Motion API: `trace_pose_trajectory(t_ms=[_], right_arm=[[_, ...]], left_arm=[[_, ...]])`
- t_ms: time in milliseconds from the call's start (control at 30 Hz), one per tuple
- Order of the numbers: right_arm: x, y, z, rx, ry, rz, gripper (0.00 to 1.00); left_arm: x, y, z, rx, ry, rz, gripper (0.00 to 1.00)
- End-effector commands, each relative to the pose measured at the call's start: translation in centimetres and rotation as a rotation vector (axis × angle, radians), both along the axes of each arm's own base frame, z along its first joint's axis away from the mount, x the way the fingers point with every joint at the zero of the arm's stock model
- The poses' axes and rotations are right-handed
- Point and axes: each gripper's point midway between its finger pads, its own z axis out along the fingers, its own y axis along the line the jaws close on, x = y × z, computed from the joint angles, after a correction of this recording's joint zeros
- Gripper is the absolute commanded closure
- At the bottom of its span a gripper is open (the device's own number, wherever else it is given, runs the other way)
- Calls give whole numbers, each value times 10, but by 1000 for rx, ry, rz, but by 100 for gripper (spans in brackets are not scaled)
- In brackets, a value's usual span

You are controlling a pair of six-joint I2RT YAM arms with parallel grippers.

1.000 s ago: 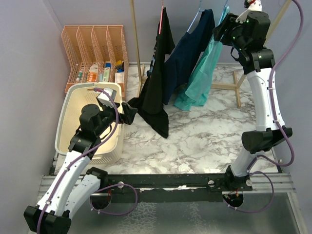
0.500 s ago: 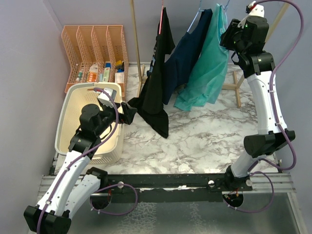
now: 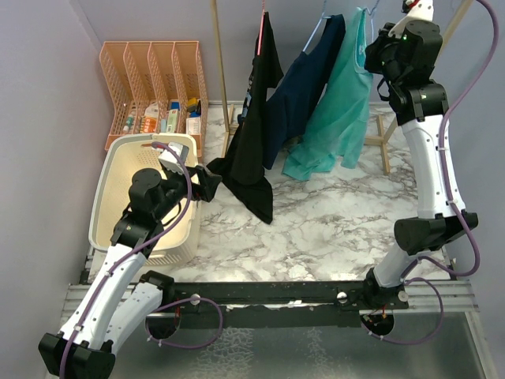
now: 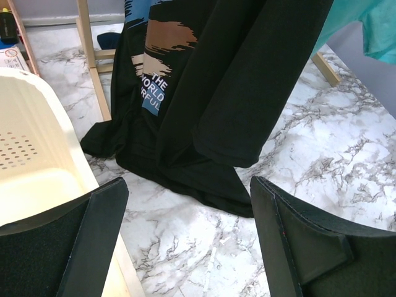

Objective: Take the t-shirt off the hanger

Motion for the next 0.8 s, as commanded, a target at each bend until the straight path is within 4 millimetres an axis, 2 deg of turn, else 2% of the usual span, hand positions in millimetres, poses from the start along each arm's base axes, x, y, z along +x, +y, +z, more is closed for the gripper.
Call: trace_pose_trajectory(t_ms=[0, 233, 367, 600, 767], right_arm=[[9, 6, 13, -11, -59, 31, 99], [18, 11, 20, -11, -85, 58, 99], [14, 16, 39, -33, -157, 94, 99], [-10, 8, 82, -60, -265, 73, 99], [-31, 2, 91, -52, -289, 56, 99]], left_arm=[[-2, -5, 6, -19, -28, -25, 19], [-3, -4, 8, -19, -37, -22, 24], [-3, -2, 9, -18, -41, -17, 25], [-3, -2, 10, -19, -45, -16, 25], [-3, -2, 11, -19, -47, -17, 23]])
